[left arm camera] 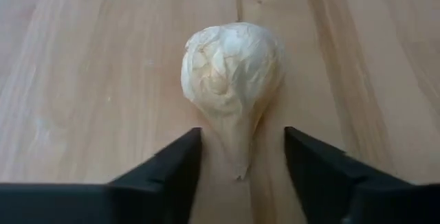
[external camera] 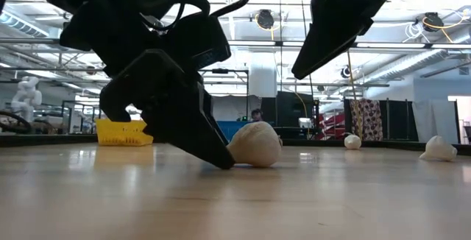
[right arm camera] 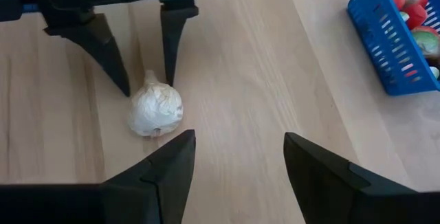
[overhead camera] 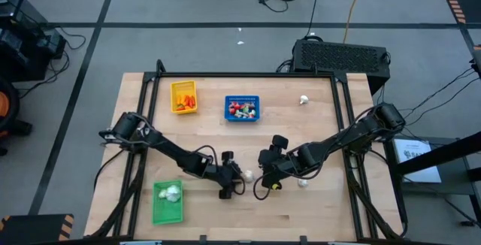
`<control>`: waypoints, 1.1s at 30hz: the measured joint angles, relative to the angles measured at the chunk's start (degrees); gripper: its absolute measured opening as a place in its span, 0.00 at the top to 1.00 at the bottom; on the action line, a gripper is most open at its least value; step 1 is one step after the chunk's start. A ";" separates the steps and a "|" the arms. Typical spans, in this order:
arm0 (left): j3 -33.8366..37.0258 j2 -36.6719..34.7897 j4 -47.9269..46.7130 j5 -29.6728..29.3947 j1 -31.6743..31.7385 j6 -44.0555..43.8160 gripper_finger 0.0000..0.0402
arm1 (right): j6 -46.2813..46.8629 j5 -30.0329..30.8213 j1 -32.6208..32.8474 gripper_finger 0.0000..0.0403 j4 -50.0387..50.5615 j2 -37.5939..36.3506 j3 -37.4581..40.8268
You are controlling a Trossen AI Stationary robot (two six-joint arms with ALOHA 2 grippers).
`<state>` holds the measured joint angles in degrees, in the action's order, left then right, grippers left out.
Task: Sort produce into baskets
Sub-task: Put the garlic into the green bin
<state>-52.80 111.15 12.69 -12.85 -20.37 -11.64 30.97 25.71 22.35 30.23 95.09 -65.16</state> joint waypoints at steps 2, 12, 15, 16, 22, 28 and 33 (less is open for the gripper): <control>-0.02 0.00 0.09 0.01 0.22 0.00 0.58 | -0.08 0.00 0.00 0.47 0.01 0.00 0.01; -0.02 -0.62 -1.05 0.27 0.50 0.20 0.88 | -0.12 0.00 0.00 0.47 0.05 -0.07 0.01; -0.44 -3.51 -7.17 2.97 0.65 0.49 0.91 | -0.13 0.00 0.00 0.47 0.15 -0.07 0.02; -0.83 -4.97 -9.53 3.73 0.65 0.40 0.92 | -0.13 0.00 0.00 0.47 0.23 -0.07 0.03; -2.80 -17.30 -26.73 14.52 -1.39 -3.31 0.92 | -0.12 -0.02 0.00 0.47 0.75 -0.07 0.08; -2.85 -29.59 -43.57 24.65 -9.26 -18.56 0.93 | 0.07 0.00 0.00 0.47 0.91 -0.07 0.08; -2.82 -35.96 -50.10 24.51 -19.53 -32.19 0.93 | 1.22 0.00 0.00 0.47 0.91 -0.07 0.08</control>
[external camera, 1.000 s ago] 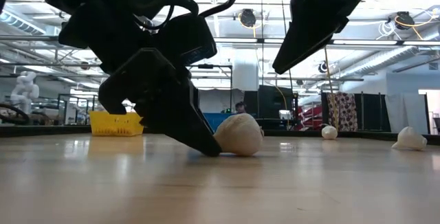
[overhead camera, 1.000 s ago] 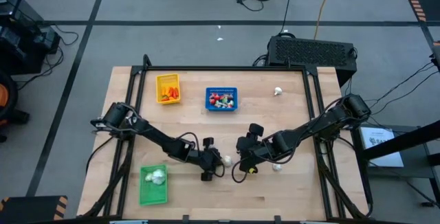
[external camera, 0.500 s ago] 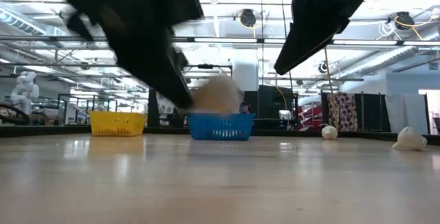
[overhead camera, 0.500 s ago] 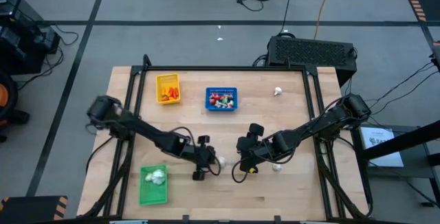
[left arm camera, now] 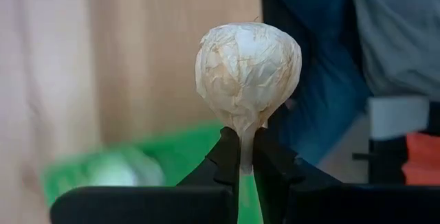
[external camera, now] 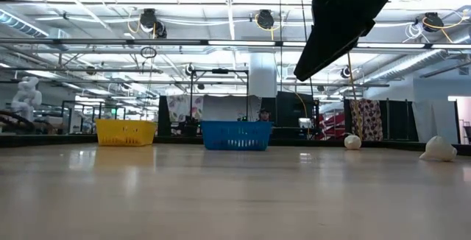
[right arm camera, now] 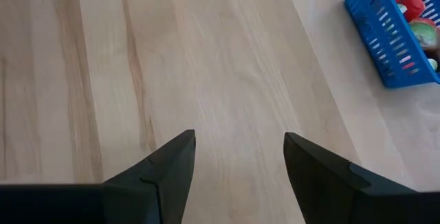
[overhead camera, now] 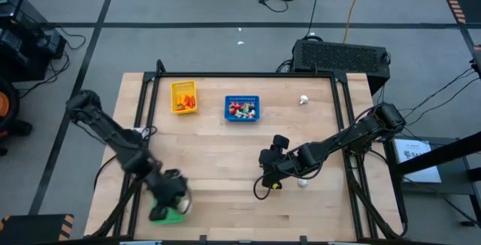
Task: Sort produce into baskets
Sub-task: Put the garlic into the green bin
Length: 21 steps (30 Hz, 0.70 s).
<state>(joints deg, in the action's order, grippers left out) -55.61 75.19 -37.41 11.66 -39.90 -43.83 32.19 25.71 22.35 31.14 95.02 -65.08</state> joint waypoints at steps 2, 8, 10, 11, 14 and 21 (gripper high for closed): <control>0.00 -0.71 -1.02 -1.38 -4.47 -4.00 0.93 | 0.12 0.00 0.00 0.47 -0.02 0.00 0.00; 0.00 -0.68 -8.11 -7.75 -12.89 -12.00 0.93 | 0.14 0.00 0.00 0.47 -0.82 0.00 0.00; 0.00 -0.58 -11.89 -7.80 -13.88 -14.96 0.93 | 0.12 0.00 0.00 0.47 -1.27 0.00 0.00; 0.00 -0.56 -13.86 -7.80 -14.34 -16.13 0.93 | 0.07 0.00 0.00 0.47 -1.32 0.00 0.00; 0.00 -0.56 -18.21 -7.46 -14.72 -17.31 0.93 | -0.05 0.00 0.00 0.47 -1.36 0.00 0.00; 0.00 -0.56 -20.58 -7.20 -15.04 -12.43 0.91 | -0.27 0.00 0.00 0.47 -1.30 0.00 0.00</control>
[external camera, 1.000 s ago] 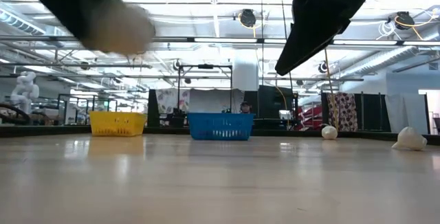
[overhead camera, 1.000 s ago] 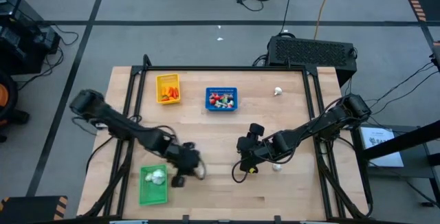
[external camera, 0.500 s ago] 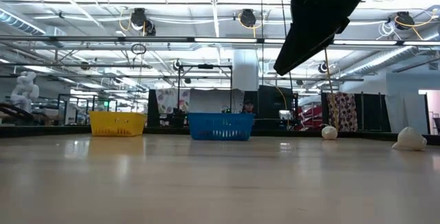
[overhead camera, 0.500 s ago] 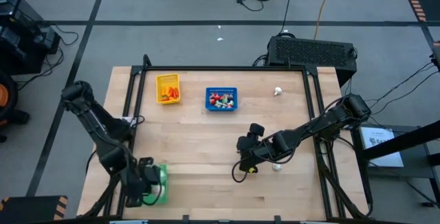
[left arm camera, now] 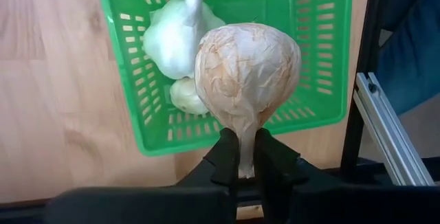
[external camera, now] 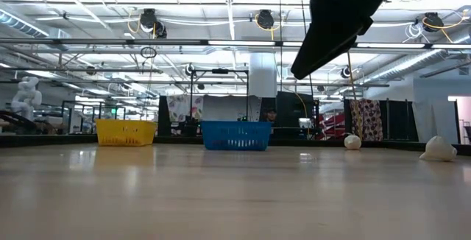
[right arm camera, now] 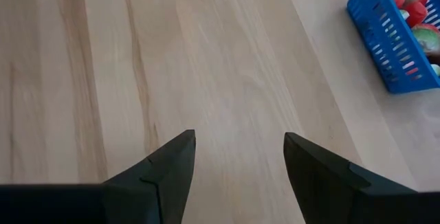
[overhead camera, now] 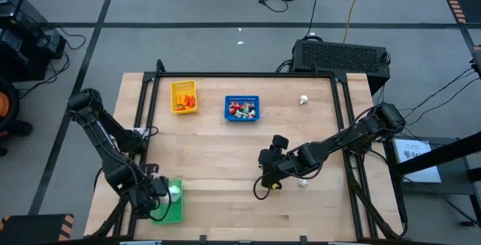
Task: Sort produce into baskets
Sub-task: Put the garlic into the green bin
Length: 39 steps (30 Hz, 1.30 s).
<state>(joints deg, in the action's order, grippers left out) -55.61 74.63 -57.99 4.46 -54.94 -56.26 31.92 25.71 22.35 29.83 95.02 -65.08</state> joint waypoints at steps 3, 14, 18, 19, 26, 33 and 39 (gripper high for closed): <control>0.00 0.00 -0.02 -0.04 0.00 -0.32 0.86 | 0.00 0.00 0.00 0.47 0.30 0.00 0.00; 0.00 0.02 0.01 -0.07 0.00 -0.43 0.70 | -0.02 0.00 0.00 0.47 0.32 0.00 0.00; 0.00 0.02 0.59 -0.32 0.12 -0.35 0.70 | -0.02 0.00 0.00 0.47 0.32 0.00 0.00; 0.00 0.02 0.56 -0.95 0.37 0.05 0.70 | -0.02 0.00 0.00 0.47 0.30 0.00 0.00; 0.00 0.02 3.11 -18.14 3.35 12.99 0.70 | -0.02 0.20 0.00 0.47 0.21 0.00 0.00; 1.60 0.02 18.83 -28.62 17.63 34.65 0.70 | -0.20 0.42 0.00 0.47 2.84 -0.44 0.00; 5.42 2.95 45.10 -16.85 37.15 53.68 0.70 | 1.35 15.75 2.59 0.47 12.46 -1.34 -0.03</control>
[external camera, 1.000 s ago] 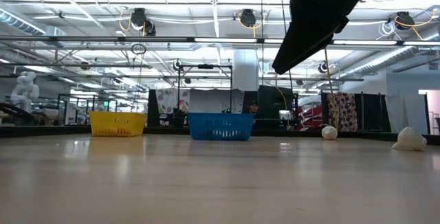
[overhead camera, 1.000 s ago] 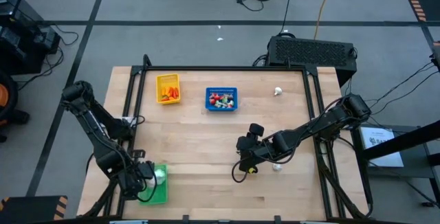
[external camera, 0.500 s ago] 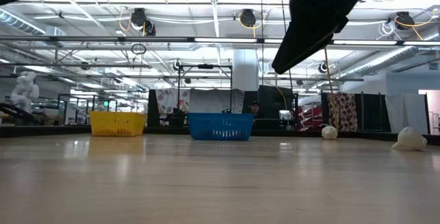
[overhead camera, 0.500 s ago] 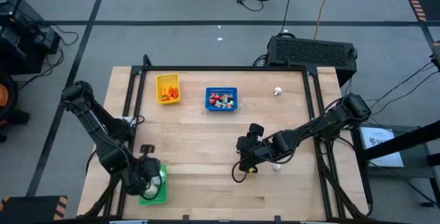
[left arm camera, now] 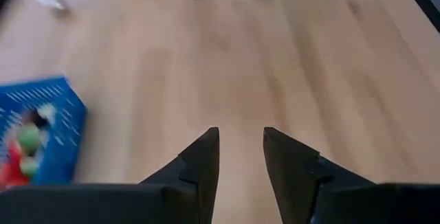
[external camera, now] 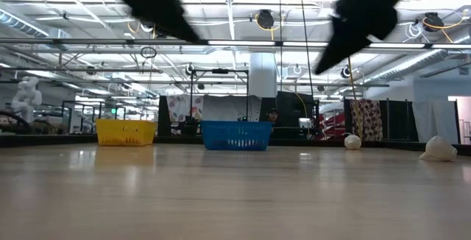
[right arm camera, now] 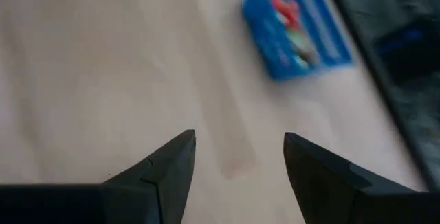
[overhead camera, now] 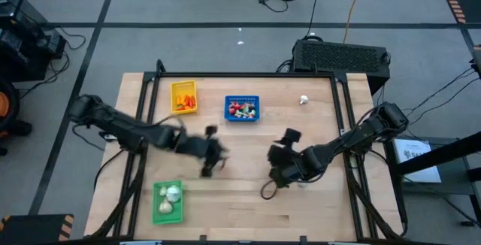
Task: Sort produce into baskets
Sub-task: Put the garlic into the green bin
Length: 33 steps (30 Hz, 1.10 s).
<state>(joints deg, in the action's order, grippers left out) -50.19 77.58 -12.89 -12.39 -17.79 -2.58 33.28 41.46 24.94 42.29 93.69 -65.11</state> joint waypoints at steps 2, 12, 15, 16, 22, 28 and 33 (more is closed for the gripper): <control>0.19 2.82 8.27 2.85 6.16 1.50 0.70 | 4.99 3.26 1.73 0.47 8.41 -0.78 -0.03; -14.85 28.88 34.25 10.63 22.30 -1.38 0.69 | 40.51 12.25 10.15 0.47 40.14 -11.86 1.38; -27.90 38.81 29.45 10.81 23.09 1.07 0.69 | 43.78 13.38 12.73 0.47 41.52 -16.19 3.38; -32.24 41.72 26.33 10.72 23.38 2.32 0.69 | 44.68 13.69 13.34 0.47 41.78 -17.39 4.27; -59.13 60.00 17.99 11.40 25.93 3.45 0.65 | 49.64 13.91 16.34 0.47 41.34 -22.95 10.74; -75.28 70.88 19.08 6.53 26.13 4.74 0.49 | 52.73 11.24 18.26 0.47 41.39 -24.87 13.76; -79.50 76.74 21.98 -2.25 26.43 -0.27 0.38 | 52.81 11.09 18.96 0.47 41.36 -25.00 13.80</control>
<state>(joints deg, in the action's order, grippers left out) -129.70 154.32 9.10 -14.64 8.64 -2.86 86.09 52.56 43.90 83.66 68.69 -51.31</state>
